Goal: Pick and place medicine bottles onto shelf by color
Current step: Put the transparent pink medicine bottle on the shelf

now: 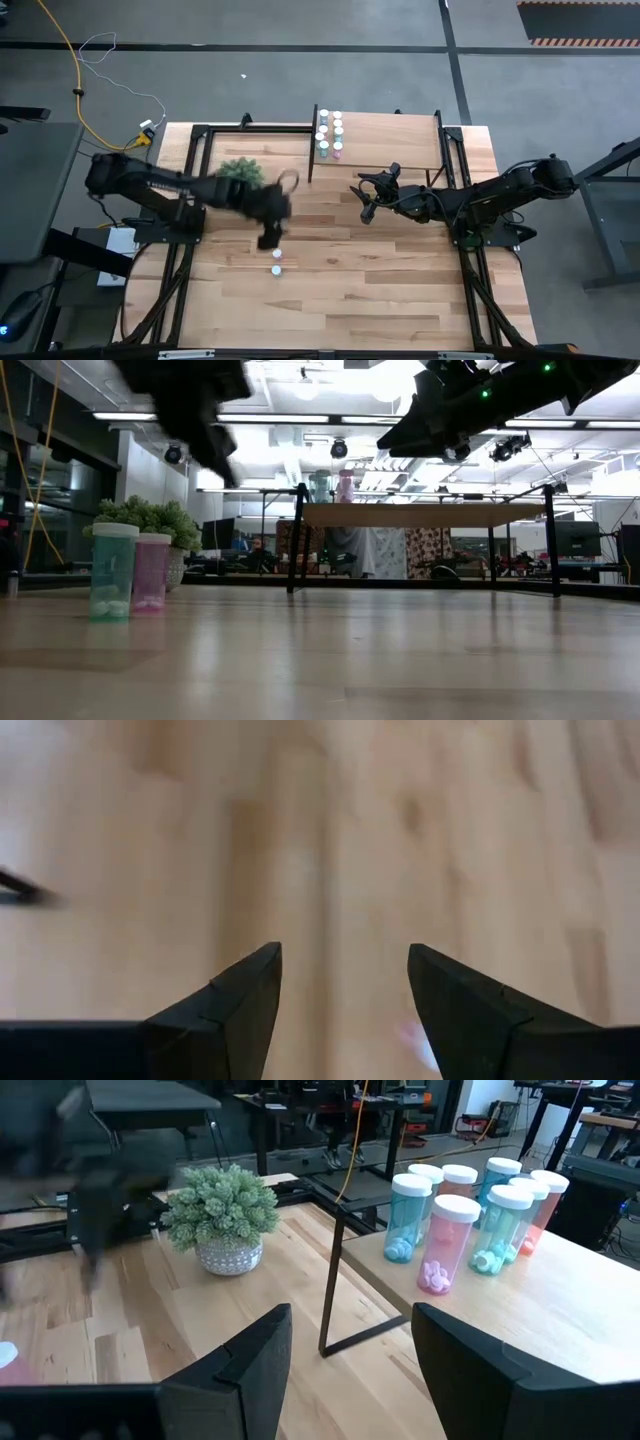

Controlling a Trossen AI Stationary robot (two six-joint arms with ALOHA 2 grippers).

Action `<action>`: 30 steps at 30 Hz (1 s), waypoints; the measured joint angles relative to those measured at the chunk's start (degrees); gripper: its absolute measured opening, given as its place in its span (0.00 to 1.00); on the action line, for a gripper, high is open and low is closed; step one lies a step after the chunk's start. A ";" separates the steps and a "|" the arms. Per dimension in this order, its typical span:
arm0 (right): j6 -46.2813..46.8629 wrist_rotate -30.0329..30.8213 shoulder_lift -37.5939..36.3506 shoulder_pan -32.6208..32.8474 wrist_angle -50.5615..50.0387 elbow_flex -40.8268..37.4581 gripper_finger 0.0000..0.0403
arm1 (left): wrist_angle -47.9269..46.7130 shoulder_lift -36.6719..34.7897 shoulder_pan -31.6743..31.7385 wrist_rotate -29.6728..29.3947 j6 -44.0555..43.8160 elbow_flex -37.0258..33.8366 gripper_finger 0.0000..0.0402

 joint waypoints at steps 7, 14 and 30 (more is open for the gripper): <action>0.53 -0.01 0.00 0.00 0.18 0.00 0.50 | 7.85 0.09 -14.69 -7.01 -10.53 -10.64 0.52; 1.05 0.00 0.00 0.00 0.19 0.00 0.50 | 11.63 0.15 -20.65 -12.85 -13.61 -11.35 0.52; 1.03 -0.02 0.00 0.00 0.19 0.00 0.50 | 10.70 0.15 -16.67 -8.36 -14.25 -11.35 0.52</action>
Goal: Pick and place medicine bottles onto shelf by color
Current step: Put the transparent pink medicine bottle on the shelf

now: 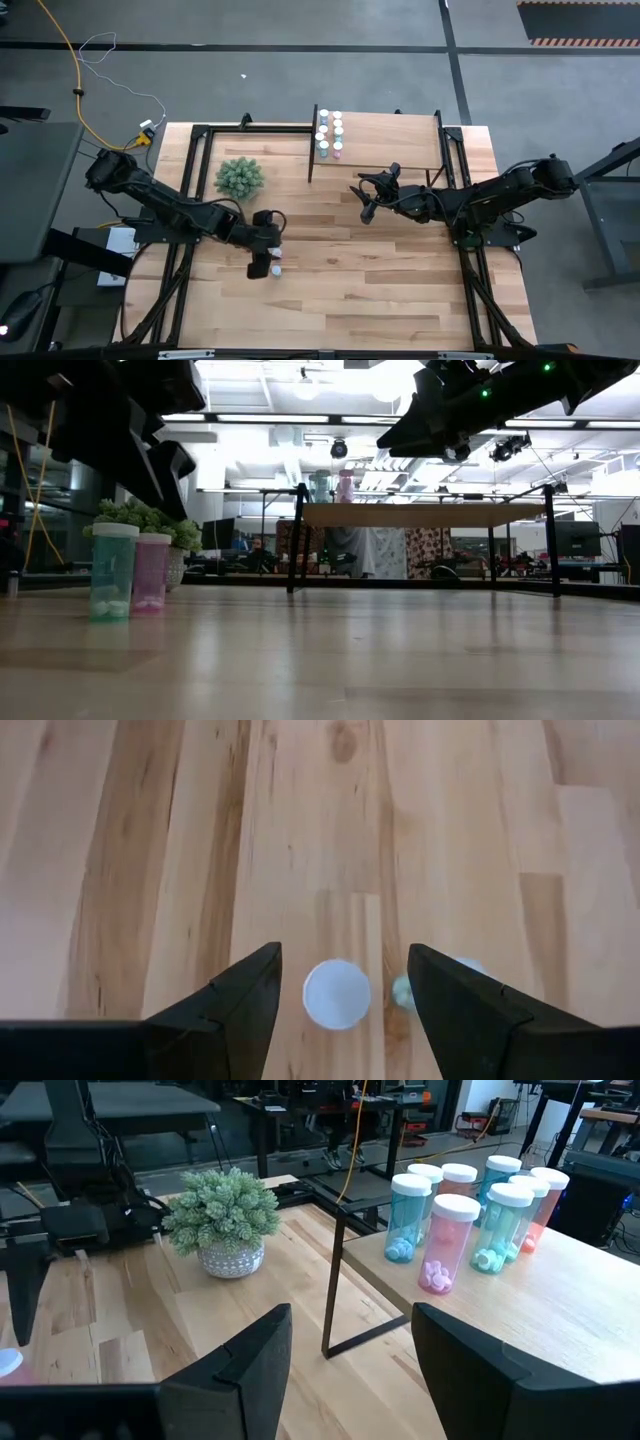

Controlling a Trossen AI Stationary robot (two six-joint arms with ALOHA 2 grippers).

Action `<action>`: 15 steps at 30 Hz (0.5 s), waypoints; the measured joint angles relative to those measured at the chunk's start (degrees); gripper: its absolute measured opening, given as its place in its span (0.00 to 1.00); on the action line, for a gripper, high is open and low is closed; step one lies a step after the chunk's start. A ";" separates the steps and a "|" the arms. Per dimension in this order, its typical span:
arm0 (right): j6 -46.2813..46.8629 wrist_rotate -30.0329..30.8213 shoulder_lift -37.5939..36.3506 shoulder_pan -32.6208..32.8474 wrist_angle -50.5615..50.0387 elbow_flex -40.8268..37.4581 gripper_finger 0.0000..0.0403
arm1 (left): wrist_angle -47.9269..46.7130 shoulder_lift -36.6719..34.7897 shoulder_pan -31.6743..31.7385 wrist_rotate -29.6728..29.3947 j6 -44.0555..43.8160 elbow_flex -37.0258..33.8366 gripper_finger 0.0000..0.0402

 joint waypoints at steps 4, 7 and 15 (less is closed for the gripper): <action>-0.01 0.02 0.00 0.00 0.00 0.02 0.50 | -1.66 0.00 0.12 0.08 0.00 0.00 0.52; -0.57 0.02 0.00 0.00 -0.01 0.00 0.50 | -1.94 0.00 0.12 0.21 -0.41 0.00 0.52; 0.04 0.00 0.00 0.00 -0.03 0.02 0.50 | -2.29 0.00 0.09 0.26 0.75 0.00 0.52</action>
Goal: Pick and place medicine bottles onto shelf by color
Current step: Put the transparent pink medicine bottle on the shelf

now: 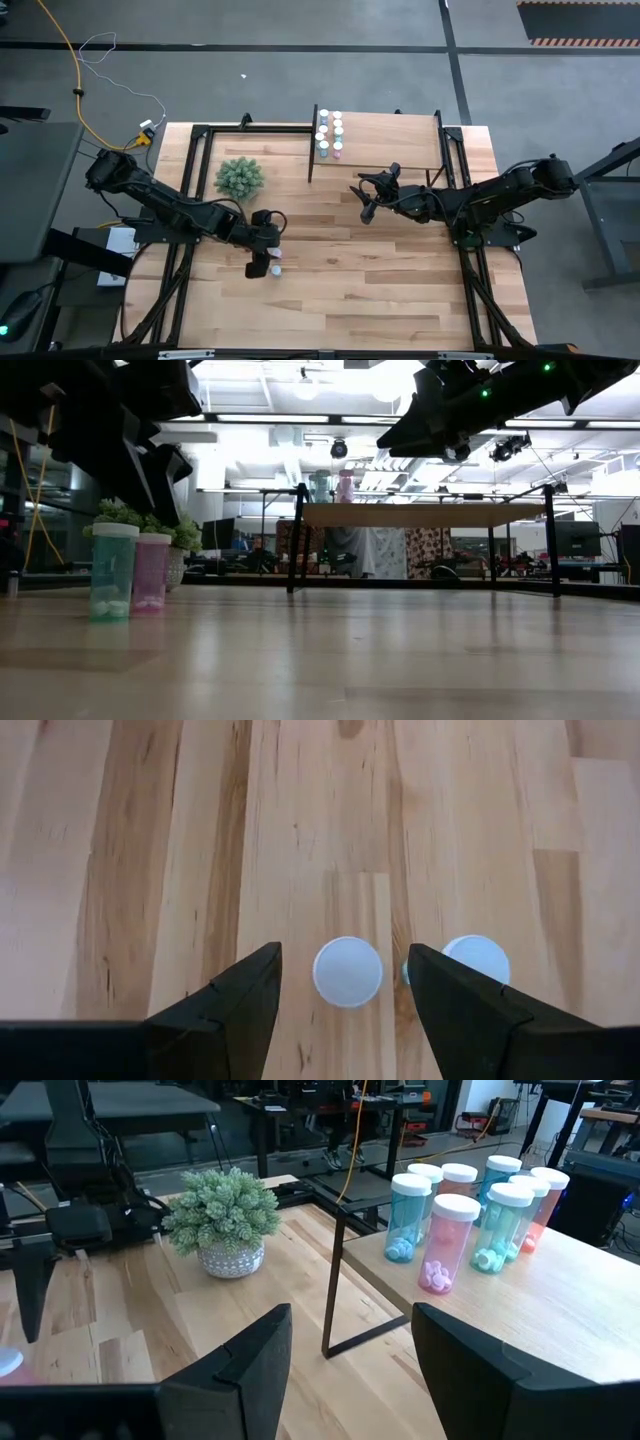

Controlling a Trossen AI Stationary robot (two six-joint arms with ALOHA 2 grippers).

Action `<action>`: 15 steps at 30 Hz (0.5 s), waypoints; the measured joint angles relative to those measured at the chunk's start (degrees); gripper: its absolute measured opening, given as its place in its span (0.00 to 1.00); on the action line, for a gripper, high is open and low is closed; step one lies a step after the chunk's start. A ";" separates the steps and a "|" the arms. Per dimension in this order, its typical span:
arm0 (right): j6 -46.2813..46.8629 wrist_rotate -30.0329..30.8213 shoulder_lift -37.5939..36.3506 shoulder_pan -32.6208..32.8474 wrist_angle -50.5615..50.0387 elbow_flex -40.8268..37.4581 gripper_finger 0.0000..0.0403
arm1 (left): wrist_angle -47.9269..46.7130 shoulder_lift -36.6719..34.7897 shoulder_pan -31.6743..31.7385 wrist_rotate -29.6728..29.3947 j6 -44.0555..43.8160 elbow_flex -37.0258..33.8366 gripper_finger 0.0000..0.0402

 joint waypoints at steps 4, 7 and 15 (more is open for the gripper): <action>-0.02 0.00 0.00 0.00 -0.04 -0.02 0.50 | -0.35 0.00 -0.02 0.12 1.48 0.00 0.52; -0.62 0.01 0.00 0.00 -0.20 -0.02 0.50 | -0.36 0.00 -0.02 0.12 4.07 0.00 0.52; -0.50 0.01 0.00 0.00 -0.37 -0.02 0.50 | -1.75 0.02 0.01 0.52 11.32 0.02 0.52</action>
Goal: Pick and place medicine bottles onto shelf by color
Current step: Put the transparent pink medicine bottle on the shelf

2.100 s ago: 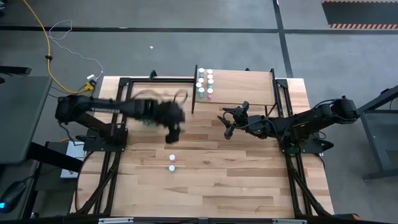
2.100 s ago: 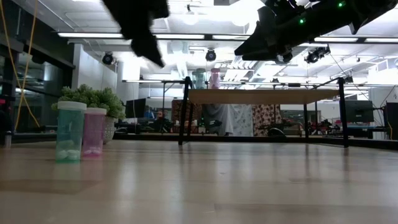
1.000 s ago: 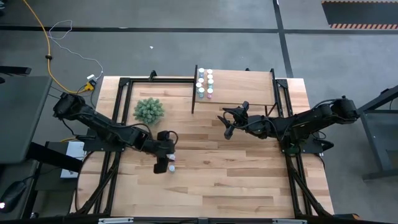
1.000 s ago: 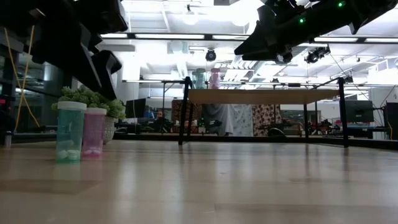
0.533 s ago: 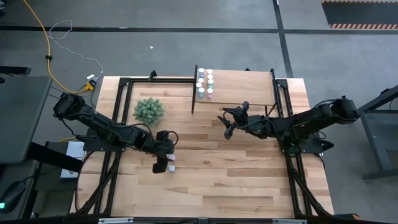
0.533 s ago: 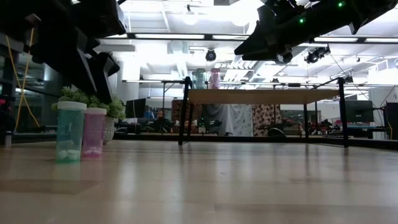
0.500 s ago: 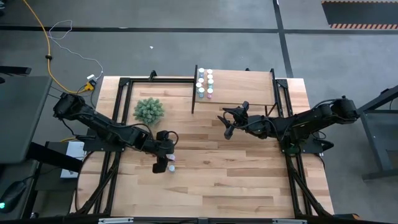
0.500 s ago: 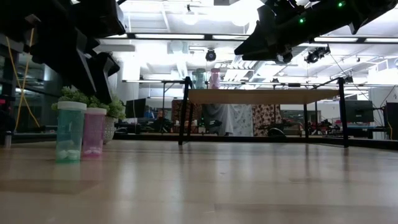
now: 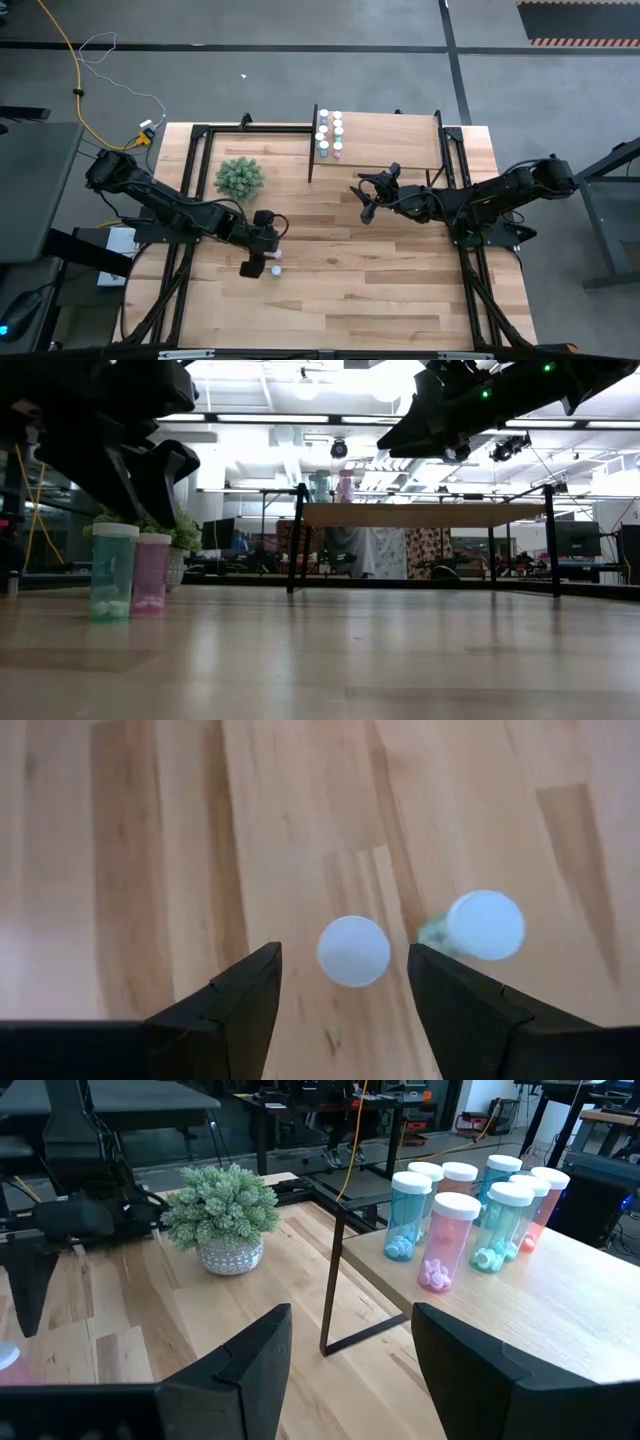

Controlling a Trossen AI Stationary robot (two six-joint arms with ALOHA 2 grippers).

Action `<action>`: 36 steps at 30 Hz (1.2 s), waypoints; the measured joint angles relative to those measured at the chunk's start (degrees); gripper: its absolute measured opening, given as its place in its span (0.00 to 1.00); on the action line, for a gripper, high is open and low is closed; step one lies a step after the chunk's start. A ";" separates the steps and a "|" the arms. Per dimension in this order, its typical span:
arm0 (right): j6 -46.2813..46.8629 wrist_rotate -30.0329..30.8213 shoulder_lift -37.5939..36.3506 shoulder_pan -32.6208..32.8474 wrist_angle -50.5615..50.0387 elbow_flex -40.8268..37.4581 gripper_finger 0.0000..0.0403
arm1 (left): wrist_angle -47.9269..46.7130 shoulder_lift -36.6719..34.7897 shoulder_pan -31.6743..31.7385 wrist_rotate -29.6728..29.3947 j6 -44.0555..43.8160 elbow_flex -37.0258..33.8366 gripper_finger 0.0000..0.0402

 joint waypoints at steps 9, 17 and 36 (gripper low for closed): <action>0.00 -0.01 0.00 0.00 -0.02 0.00 0.50 | 0.99 0.00 1.45 4.33 1.11 0.00 0.52; -0.09 0.01 0.00 0.00 0.00 0.00 0.50 | 1.45 0.00 1.42 4.39 3.54 0.02 0.52; -0.03 0.00 0.00 0.00 -0.02 0.00 0.50 | 1.68 3.74 1.41 3.73 7.12 0.02 0.52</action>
